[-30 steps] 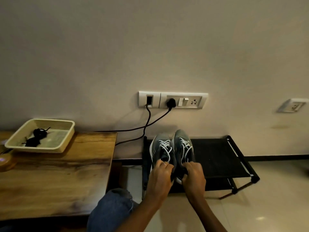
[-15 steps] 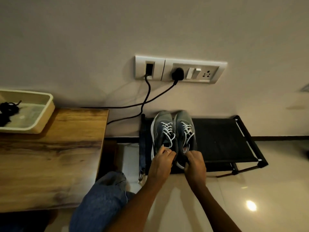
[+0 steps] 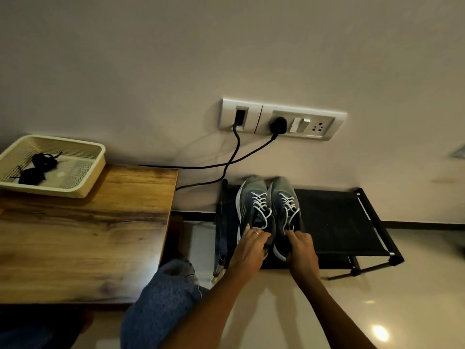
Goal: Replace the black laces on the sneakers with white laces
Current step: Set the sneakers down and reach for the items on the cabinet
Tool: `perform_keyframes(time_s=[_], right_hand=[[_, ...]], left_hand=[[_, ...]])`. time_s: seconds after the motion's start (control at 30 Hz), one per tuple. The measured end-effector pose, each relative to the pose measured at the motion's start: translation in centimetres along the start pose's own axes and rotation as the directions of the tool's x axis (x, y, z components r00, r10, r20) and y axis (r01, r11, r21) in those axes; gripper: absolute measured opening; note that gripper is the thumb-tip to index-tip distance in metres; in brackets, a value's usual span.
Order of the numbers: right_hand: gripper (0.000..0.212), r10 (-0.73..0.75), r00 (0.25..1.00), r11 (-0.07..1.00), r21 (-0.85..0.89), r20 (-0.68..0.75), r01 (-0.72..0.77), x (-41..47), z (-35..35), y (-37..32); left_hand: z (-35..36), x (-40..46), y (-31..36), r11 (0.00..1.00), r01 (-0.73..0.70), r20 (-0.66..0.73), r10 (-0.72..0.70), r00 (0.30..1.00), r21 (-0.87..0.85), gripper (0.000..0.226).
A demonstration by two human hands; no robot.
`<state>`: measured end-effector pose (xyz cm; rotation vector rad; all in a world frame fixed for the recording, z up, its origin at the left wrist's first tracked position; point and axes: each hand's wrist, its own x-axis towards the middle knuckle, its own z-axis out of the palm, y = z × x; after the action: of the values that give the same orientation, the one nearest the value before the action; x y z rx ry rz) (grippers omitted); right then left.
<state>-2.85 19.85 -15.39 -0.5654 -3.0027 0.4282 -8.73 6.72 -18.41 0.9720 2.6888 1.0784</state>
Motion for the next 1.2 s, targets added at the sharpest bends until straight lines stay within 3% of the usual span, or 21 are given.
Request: perform_keyframes(time_s=[0.17,0.27,0.4,0.5,0.63,0.73,0.8,0.9,0.97,1.1,1.2], right_hand=[[0.036,0.040,0.996,0.989,-0.144,0.078,-0.029,1.1,-0.4,-1.2],[0.043,0.176,0.984,0.951,-0.264,0.039,-0.160,1.4,-1.0,-2.8],[0.029,0.192,0.973,0.975,-0.090,-0.126,-0.204,1.4,-1.5,-6.2],[0.016,0.130,0.961,0.989,0.099,-0.245,-0.109,1.7,-2.1,-9.5],[0.013,-0.026,0.934,0.982,0.168,-0.357,0.092,1.7,-3.1,-15.9],[0.031,-0.204,0.920,0.938,0.204,-0.334,0.281,1.2,-3.0,-21.5],[0.028,-0.319,0.900,0.893,0.226,-0.297,0.390,0.7,-2.4,-25.6],[0.027,-0.487,0.843,0.797,0.280,-0.228,0.536,-0.5,-1.2,-32.0],[0.026,-0.620,0.763,0.709,0.284,-0.184,0.645,-1.2,0.0,-36.2],[0.029,-0.782,0.619,0.578,0.288,-0.072,0.764,-1.8,2.7,-44.5],[0.039,-0.849,0.529,0.504,0.314,0.006,0.805,-1.6,4.6,-50.0]], left_hand=[[-1.0,-0.4,0.4,0.997,0.066,0.049,-0.068,0.996,0.042,0.047],[-2.6,-0.7,1.3,0.988,0.104,0.081,-0.114,0.990,0.117,0.060],[-5.2,-0.3,2.8,0.993,0.117,0.068,-0.117,0.991,0.004,0.058],[-8.8,-0.8,3.0,0.991,0.118,0.007,-0.118,0.993,-0.061,0.060],[-15.4,-2.9,0.6,0.979,0.198,-0.111,-0.202,0.973,-0.048,0.054],[-20.3,-5.5,-2.8,0.966,0.257,-0.241,-0.255,0.936,-0.026,0.059],[-23.9,-7.5,-5.6,0.954,0.300,-0.326,-0.283,0.902,0.000,0.058],[-28.9,-10.6,-10.4,0.901,0.434,-0.441,-0.391,0.808,-0.004,0.058],[-31.6,-12.6,-13.6,0.841,0.541,-0.517,-0.469,0.716,-0.014,0.057],[-35.6,-16.5,-19.7,0.654,0.753,-0.617,-0.622,0.482,-0.071,0.055],[-36.8,-19.0,-23.6,0.483,0.857,-0.606,-0.741,0.291,-0.179,0.062]])
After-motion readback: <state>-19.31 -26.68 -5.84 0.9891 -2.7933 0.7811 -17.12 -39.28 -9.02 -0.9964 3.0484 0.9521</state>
